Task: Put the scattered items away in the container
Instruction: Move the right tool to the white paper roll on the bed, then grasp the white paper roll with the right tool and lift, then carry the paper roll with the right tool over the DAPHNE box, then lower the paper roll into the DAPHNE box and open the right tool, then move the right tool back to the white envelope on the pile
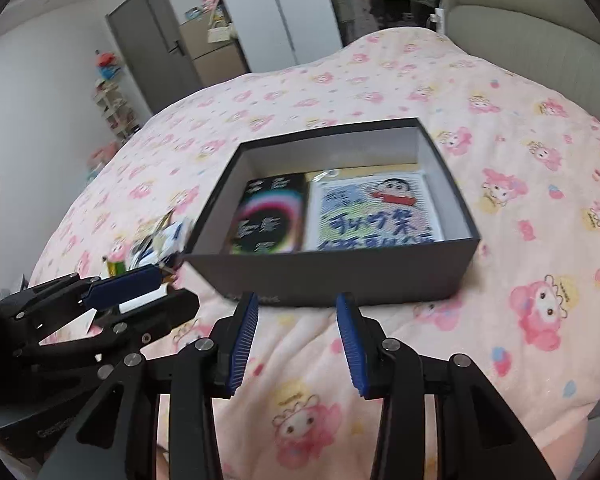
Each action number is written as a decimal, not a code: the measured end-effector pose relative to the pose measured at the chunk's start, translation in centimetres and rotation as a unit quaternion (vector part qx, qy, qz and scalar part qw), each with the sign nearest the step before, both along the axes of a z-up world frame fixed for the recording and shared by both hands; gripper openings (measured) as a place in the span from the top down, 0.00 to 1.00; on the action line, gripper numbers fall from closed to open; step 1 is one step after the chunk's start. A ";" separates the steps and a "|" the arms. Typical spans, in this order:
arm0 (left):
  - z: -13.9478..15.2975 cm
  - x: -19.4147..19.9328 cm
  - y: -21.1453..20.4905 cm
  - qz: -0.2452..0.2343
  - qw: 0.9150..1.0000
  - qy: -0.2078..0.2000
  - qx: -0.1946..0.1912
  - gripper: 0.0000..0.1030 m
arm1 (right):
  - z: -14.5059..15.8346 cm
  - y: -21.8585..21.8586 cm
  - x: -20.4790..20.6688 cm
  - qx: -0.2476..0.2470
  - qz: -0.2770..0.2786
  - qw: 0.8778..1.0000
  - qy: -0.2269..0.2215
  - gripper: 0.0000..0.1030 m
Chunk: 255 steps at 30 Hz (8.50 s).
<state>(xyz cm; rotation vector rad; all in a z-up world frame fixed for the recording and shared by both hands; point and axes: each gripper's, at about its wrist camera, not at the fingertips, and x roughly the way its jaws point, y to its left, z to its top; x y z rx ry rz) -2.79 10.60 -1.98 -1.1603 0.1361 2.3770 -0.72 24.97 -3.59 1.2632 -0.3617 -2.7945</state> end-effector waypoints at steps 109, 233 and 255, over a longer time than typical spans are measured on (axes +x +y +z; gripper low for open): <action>-4.3 -2.2 -10.6 0.122 0.976 -0.024 0.176 0.69 | -1.1 -9.0 -5.0 -0.098 0.155 0.983 -0.013 0.67; 2.4 -10.1 2.2 0.041 0.996 -0.024 0.080 0.59 | 4.1 3.6 -7.4 0.040 -0.001 0.999 0.025 0.63; 3.3 0.2 -6.5 0.079 0.996 0.032 0.020 0.61 | 5.1 -6.4 1.1 0.037 0.055 0.995 0.070 0.63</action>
